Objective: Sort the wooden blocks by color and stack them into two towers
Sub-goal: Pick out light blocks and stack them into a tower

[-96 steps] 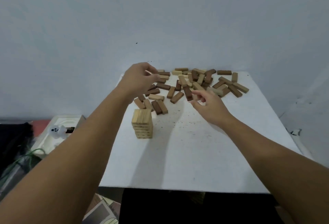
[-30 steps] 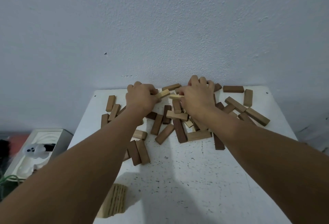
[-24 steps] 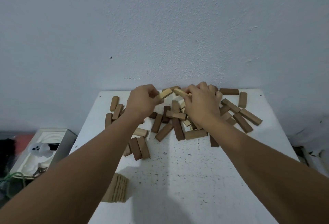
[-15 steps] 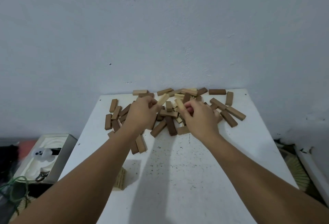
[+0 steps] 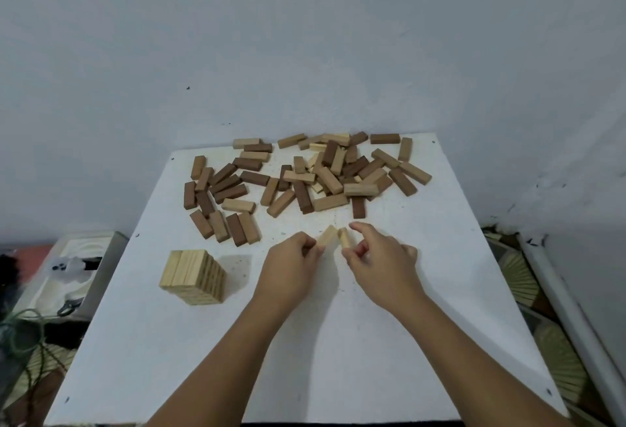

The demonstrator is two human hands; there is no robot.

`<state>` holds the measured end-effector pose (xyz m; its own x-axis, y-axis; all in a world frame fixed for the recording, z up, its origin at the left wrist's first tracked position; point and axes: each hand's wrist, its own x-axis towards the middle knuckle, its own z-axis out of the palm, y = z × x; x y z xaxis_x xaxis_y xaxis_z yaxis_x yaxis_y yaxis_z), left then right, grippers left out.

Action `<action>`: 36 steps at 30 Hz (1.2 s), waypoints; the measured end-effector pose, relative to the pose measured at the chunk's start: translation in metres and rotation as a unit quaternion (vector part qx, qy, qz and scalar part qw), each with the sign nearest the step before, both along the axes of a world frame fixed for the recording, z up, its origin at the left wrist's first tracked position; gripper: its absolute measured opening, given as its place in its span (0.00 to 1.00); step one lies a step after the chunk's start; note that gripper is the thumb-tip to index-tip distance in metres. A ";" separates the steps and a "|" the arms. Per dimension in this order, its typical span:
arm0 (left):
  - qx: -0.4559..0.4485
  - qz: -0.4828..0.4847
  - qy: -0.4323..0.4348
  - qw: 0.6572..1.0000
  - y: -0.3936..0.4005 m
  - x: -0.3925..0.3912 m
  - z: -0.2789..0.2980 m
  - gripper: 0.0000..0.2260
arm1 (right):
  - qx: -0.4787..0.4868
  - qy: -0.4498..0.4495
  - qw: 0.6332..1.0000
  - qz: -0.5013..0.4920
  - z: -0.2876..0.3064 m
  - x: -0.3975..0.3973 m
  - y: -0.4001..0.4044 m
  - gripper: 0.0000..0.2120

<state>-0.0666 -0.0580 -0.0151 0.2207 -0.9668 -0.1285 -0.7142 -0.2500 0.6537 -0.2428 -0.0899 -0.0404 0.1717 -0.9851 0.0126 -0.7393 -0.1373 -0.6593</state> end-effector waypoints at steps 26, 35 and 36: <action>-0.178 -0.103 -0.022 0.978 0.055 0.006 -0.057 0.13 | -0.096 0.031 0.994 0.031 -0.023 -0.003 0.050 0.09; -0.197 -0.048 -0.027 0.979 0.061 0.004 -0.055 0.15 | -0.119 0.013 0.993 0.016 -0.027 -0.003 0.056 0.03; -0.197 -0.043 -0.026 0.979 0.061 0.004 -0.054 0.17 | -0.122 0.013 0.992 0.012 -0.026 -0.003 0.056 0.02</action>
<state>-0.0630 0.0027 -0.0692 0.1333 -0.9545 0.2668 -0.7563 0.0761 0.6498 -0.2457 -0.0339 -0.0667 0.1992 -0.9485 0.2462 -0.7505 -0.3093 -0.5841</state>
